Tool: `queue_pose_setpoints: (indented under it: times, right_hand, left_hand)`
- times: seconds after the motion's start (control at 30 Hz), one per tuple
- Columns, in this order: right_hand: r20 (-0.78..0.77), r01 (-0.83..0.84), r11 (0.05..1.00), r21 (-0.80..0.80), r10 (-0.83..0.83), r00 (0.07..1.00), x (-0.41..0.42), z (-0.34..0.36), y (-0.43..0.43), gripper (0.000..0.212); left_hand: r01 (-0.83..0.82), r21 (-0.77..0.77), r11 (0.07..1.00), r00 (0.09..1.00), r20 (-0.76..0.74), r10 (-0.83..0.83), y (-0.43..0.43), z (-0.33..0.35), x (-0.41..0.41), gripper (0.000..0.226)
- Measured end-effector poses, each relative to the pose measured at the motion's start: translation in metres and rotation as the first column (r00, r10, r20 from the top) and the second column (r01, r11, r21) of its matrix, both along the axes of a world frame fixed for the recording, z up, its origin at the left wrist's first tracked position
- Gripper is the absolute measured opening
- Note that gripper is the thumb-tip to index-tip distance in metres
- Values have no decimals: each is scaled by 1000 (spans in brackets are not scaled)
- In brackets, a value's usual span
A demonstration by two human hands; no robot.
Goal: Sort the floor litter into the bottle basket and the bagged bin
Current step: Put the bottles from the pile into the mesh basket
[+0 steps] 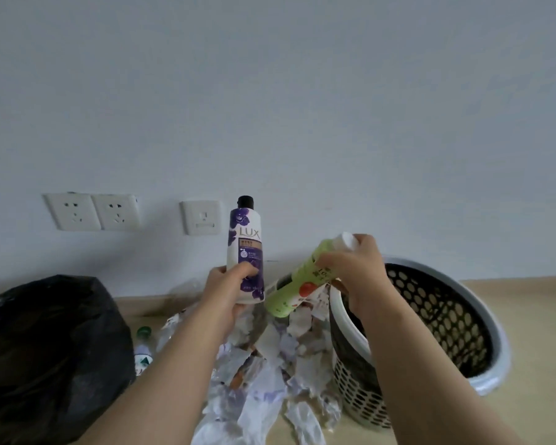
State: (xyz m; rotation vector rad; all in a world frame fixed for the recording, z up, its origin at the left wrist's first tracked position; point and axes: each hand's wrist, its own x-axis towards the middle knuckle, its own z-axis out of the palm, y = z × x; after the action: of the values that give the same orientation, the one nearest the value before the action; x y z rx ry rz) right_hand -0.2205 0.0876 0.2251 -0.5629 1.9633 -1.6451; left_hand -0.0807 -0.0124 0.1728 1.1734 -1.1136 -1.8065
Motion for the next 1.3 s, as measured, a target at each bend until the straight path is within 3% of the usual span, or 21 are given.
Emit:
queue_pose_setpoints:
  times: [0.17, 0.3, 0.43, 0.57, 0.7, 0.77, 0.83, 0.93, 1.0, 1.07, 1.2, 1.3]
  right_hand:
    - [-147, 137, 977, -164, -162, 976, -28, 49, 30, 61]
    - [-251, 235, 954, -183, -277, 928, -48, 51, 44, 59]
    - [-287, 351, 935, 48, -324, 901, -66, 19, 49, 63]
    - [-297, 296, 892, 342, -196, 934, -73, -41, 53, 66]
    - [-219, 240, 878, 415, -160, 963, -74, -81, 67, 55]
    - [-252, 239, 902, 360, -152, 956, -74, -73, 66, 43]
    - [-204, 188, 960, 208, -146, 968, -71, -49, 60, 39]
    - [-7, -111, 993, -37, 111, 994, -58, -8, 52, 41]
    - [-24, -306, 951, -55, 305, 952, -49, 4, 48, 39]
    - [-84, -395, 919, -16, 392, 916, -43, 7, 46, 33]
    - [-183, -362, 932, 21, 360, 915, -40, 5, 43, 22]
    - [-278, -147, 987, -59, 126, 952, -49, 9, 45, 26]
  left_hand:
    - [88, -57, 994, 984, -153, -96, 28, 24, -12, 21]
    - [182, -175, 968, 978, -71, -197, 39, 25, -27, 11]
    - [241, -189, 952, 969, -3, -246, 43, 15, -38, 18]
    - [326, -171, 930, 945, 44, -324, 50, 5, -44, 26]
    - [407, -219, 887, 913, 117, -391, 56, 0, -47, 31]
    - [462, -268, 846, 885, 198, -421, 57, -1, -49, 33]
    - [499, -307, 811, 864, 251, -436, 61, -1, -54, 33]
    - [509, -356, 784, 856, 309, -415, 66, -2, -58, 29]
    - [514, -396, 761, 852, 339, -399, 67, -3, -61, 29]
    - [523, -427, 738, 848, 350, -398, 67, -4, -62, 28]
    - [566, -468, 679, 821, 399, -409, 66, -3, -62, 30]
    - [483, -495, 722, 862, 414, -293, 59, -4, -64, 37]
